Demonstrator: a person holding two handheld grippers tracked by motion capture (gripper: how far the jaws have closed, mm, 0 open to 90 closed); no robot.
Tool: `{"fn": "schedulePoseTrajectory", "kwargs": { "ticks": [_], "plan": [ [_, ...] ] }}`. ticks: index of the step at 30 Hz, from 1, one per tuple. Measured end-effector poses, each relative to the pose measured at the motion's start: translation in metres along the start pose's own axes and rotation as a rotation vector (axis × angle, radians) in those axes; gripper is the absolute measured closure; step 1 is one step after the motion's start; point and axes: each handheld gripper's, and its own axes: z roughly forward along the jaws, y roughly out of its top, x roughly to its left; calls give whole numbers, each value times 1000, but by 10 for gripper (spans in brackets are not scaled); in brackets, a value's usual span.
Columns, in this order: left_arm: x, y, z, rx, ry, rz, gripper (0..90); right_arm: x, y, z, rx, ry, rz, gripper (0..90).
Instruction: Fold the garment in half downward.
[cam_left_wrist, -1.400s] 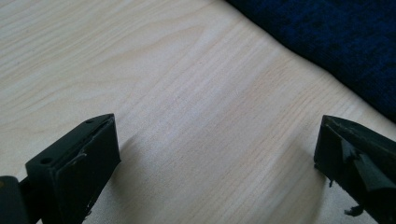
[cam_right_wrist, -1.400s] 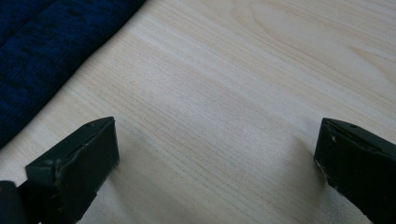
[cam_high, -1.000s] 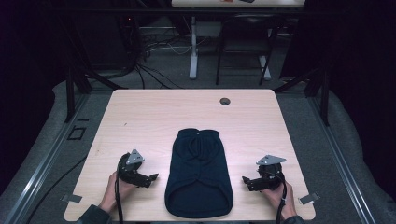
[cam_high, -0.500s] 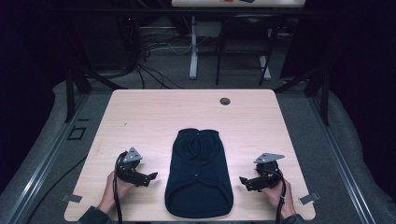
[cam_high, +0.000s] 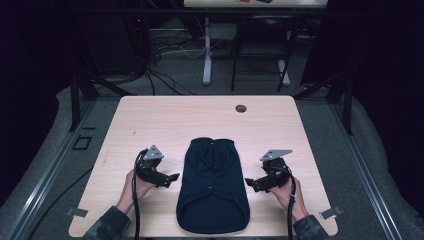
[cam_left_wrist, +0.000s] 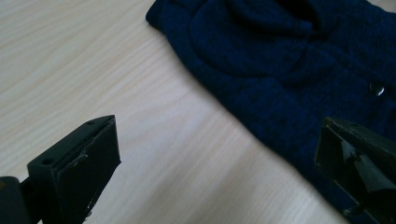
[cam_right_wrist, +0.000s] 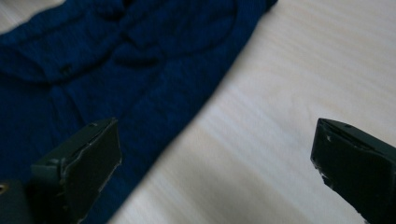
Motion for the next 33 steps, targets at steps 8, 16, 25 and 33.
{"fn": "schedulePoseTrajectory", "kwargs": {
  "ticks": [8,16,25,33],
  "plan": [
    [4,26,11,26,-24,35,3,-3,29,12,0,34,-7,16],
    [7,55,26,31,-59,32,3,-15,48,22,-15,88,22,20],
    [18,79,43,65,-60,25,3,-18,72,36,40,84,-1,30],
    [31,87,65,103,-66,-14,6,-28,90,55,74,108,14,118]
  ]
}}
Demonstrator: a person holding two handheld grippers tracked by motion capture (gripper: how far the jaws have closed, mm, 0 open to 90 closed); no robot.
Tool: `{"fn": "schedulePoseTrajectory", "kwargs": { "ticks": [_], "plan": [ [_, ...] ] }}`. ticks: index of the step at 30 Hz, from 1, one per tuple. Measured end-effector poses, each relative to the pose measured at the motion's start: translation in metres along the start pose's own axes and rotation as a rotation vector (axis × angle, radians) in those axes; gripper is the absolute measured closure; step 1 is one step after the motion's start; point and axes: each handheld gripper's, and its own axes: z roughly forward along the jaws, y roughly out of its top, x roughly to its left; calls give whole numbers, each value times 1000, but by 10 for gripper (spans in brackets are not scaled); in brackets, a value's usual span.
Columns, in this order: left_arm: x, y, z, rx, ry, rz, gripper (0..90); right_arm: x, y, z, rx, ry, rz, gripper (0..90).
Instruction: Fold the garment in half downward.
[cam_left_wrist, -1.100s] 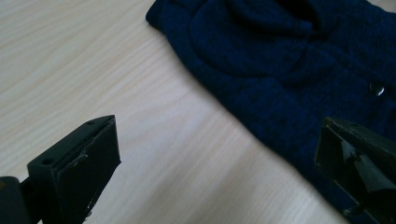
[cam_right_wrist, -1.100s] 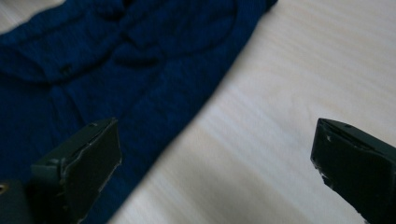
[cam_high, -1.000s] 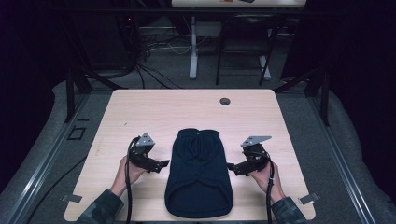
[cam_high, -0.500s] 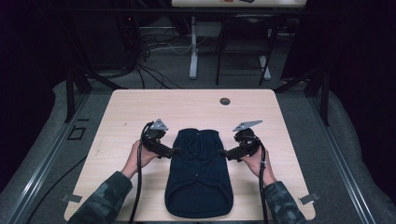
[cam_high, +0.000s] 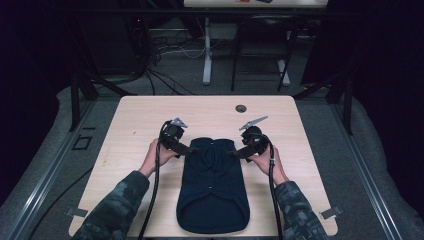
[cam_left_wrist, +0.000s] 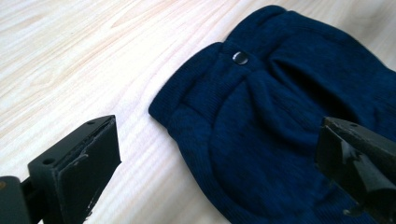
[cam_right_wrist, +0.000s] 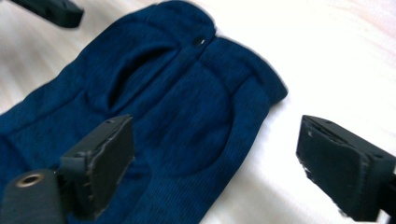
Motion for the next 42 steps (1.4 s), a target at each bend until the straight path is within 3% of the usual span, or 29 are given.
{"fn": "schedulePoseTrajectory", "kwargs": {
  "ticks": [3,11,15,20,24,26,27,33,38,40,42],
  "plan": [
    [6,4,11,26,1,-28,15,-3,7,8,15,1,13,142],
    [14,12,29,93,32,-36,56,-18,19,38,82,-51,62,221],
    [18,16,38,127,48,-32,69,-27,25,47,117,-43,77,261],
    [20,16,51,172,32,-30,75,-32,27,60,125,-19,117,282],
    [21,14,54,174,25,-26,81,-33,29,62,170,-23,87,289],
    [21,14,55,180,23,-27,99,-30,29,65,154,-36,92,295],
    [21,14,55,180,23,-27,114,-30,30,64,178,-37,73,302],
    [18,15,56,192,28,-25,135,-26,31,70,192,-37,38,369],
    [16,16,56,195,27,-11,179,-25,29,72,187,-23,39,405],
    [14,16,55,194,19,-8,217,-23,28,72,162,-18,62,436],
    [13,16,54,195,12,-7,247,-24,29,71,183,-16,51,453]
  ]
}}
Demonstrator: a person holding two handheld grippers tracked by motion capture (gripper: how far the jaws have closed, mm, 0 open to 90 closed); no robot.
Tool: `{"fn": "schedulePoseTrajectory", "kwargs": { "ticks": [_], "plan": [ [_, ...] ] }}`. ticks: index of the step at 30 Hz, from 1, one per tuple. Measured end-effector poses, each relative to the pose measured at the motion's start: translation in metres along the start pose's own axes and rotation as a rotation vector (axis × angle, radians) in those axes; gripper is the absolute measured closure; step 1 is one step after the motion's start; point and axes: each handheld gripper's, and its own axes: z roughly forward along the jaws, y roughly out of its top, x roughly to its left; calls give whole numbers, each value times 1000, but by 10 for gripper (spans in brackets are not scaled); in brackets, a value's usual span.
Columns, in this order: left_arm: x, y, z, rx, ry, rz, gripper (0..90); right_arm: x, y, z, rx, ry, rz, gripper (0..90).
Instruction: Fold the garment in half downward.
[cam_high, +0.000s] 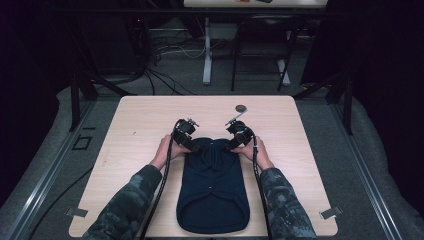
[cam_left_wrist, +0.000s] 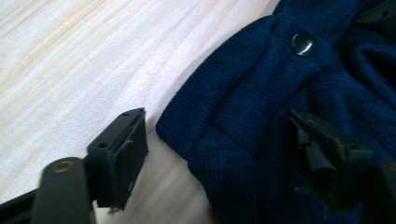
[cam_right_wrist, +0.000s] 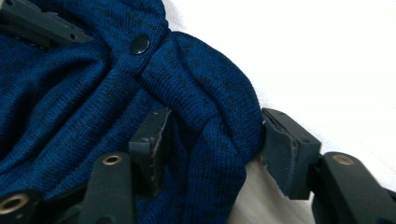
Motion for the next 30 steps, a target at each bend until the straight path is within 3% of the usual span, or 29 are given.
{"fn": "schedulePoseTrajectory", "kwargs": {
  "ticks": [6,9,13,19,25,29,30],
  "plan": [
    [-2,-3,-1,-17,-5,7,317,5,-2,1,-14,-11,19,505],
    [-3,-3,-2,-17,-6,7,333,5,-2,0,2,-14,0,519],
    [-5,-3,-3,-14,-20,10,414,6,-3,-1,11,9,0,593],
    [-7,-4,-4,-15,-48,14,521,6,-7,0,-33,29,24,652],
    [-11,-4,-4,-8,-47,32,614,6,-10,0,-49,46,7,682],
    [-13,-5,-4,-14,-50,39,660,7,-13,0,-73,33,1,686],
    [-15,-5,-5,-15,-46,48,670,11,-17,-1,-97,6,-21,689]
  ]
}}
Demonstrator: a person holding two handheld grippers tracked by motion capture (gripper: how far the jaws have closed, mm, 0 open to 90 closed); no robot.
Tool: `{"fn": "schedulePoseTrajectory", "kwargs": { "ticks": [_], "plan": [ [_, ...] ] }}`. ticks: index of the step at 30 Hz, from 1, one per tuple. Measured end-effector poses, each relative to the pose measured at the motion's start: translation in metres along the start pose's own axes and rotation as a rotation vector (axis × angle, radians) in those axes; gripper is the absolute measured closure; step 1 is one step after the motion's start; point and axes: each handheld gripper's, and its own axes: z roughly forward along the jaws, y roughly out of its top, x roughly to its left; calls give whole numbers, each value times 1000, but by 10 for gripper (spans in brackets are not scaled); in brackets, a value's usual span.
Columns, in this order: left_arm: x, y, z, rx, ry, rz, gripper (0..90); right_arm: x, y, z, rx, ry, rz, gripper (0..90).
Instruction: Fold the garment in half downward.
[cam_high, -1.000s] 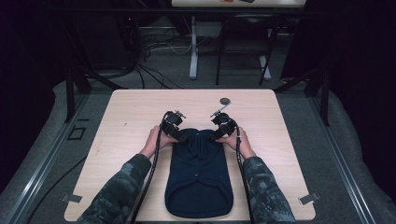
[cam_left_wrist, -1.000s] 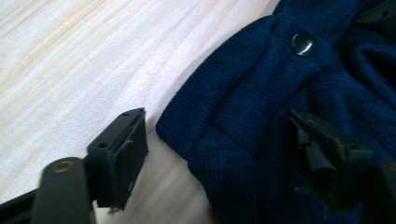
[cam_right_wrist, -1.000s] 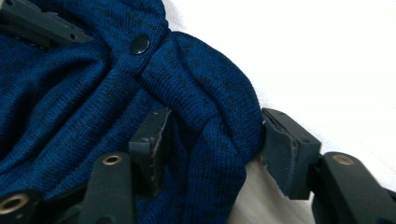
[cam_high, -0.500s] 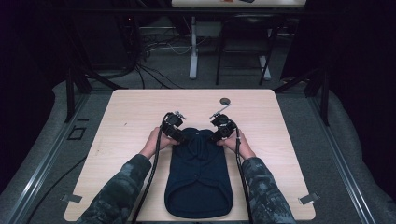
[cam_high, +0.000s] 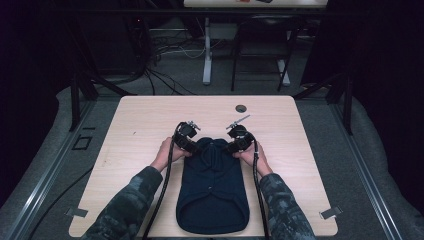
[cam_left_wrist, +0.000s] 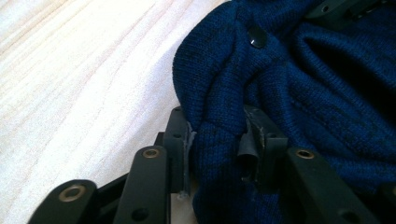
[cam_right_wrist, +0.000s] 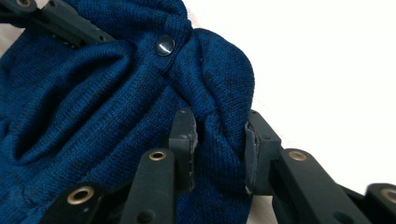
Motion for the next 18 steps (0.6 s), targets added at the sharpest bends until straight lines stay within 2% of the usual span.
{"fn": "schedulePoseTrajectory", "kwargs": {
  "ticks": [2,3,4,10,13,14,15,17,18],
  "plan": [
    [-3,1,-2,-4,9,33,680,4,-4,-2,-20,-26,-17,690],
    [-4,0,-4,-12,9,44,682,7,-6,-2,-47,-35,-16,691],
    [-5,0,-5,-22,6,51,682,9,-7,-5,-44,-44,-37,692],
    [-10,-2,-10,-73,21,65,675,14,-11,-15,-79,-73,-82,691],
    [-12,-1,-13,-79,38,76,674,16,-9,-19,-95,-89,-98,687],
    [-13,-1,-15,-89,42,75,675,20,-7,-25,-103,-106,-133,687],
    [-14,0,-17,-92,52,87,675,20,-7,-25,-103,-106,-133,687],
    [-18,1,-26,-118,78,106,676,26,-4,-32,-118,-139,-169,686],
    [-19,1,-29,-127,75,108,675,28,-3,-35,-120,-145,-180,686]
  ]
}}
